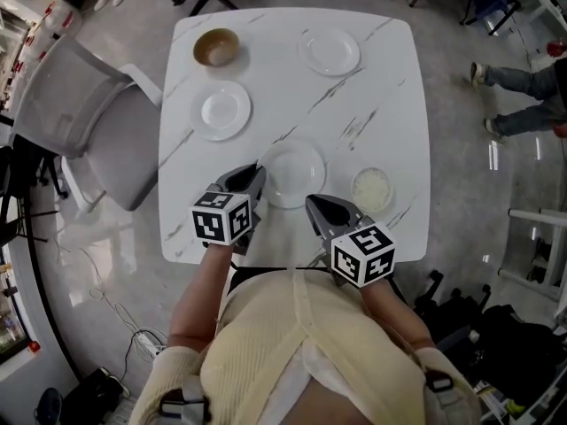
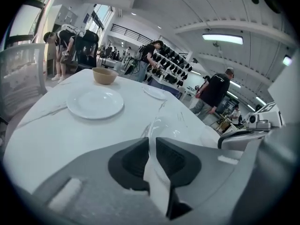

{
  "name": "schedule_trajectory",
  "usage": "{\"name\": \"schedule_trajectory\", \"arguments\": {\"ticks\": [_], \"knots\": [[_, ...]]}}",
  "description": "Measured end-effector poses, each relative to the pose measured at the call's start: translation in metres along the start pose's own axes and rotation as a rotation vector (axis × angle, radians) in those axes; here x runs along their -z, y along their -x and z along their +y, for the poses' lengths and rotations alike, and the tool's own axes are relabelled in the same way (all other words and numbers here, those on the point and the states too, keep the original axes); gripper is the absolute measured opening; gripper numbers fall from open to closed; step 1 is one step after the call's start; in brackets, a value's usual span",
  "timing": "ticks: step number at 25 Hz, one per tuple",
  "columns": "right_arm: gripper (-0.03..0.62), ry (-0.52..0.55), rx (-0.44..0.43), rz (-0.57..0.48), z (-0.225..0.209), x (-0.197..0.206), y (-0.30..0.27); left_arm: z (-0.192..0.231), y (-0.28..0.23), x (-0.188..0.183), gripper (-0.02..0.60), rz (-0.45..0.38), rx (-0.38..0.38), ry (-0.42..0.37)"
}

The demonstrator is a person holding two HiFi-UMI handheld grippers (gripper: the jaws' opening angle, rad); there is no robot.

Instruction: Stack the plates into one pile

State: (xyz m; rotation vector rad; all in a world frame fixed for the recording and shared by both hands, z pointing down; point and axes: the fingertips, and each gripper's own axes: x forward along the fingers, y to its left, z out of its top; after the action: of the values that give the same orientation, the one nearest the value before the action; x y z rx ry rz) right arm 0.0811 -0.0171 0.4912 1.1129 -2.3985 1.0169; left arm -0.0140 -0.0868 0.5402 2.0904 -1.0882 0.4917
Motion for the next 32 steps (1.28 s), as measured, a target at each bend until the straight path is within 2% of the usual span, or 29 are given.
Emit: {"name": "schedule_trajectory", "arguments": {"ticks": [5,10,13,20,26,32], "knots": [[0.002,-0.006,0.016,-0.003,0.01,-0.002,-0.006,-0.009,0.009,-0.005,0.038,-0.023,0.089,0.002],[0.002,-0.003,0.023,-0.011,0.018,-0.009,-0.01,-0.026,0.023,-0.015,0.017,-0.082,0.231,0.089],[0.002,-0.005,0.028,-0.015,0.019,-0.01,-0.01,-0.033,0.033,-0.023,0.011,-0.123,0.271,0.116],[0.002,-0.006,0.011,-0.003,0.024,-0.01,-0.018,-0.027,0.055,-0.052,0.009,-0.245,0.233,0.095],[0.002,0.014,-0.015,0.015,0.035,-0.011,-0.032,0.004,0.076,-0.08,0.009,-0.363,0.19,0.153],[0.002,0.063,-0.043,0.045,0.046,-0.012,-0.049,0.039,0.089,-0.101,0.009,-0.438,0.106,0.164]]}}
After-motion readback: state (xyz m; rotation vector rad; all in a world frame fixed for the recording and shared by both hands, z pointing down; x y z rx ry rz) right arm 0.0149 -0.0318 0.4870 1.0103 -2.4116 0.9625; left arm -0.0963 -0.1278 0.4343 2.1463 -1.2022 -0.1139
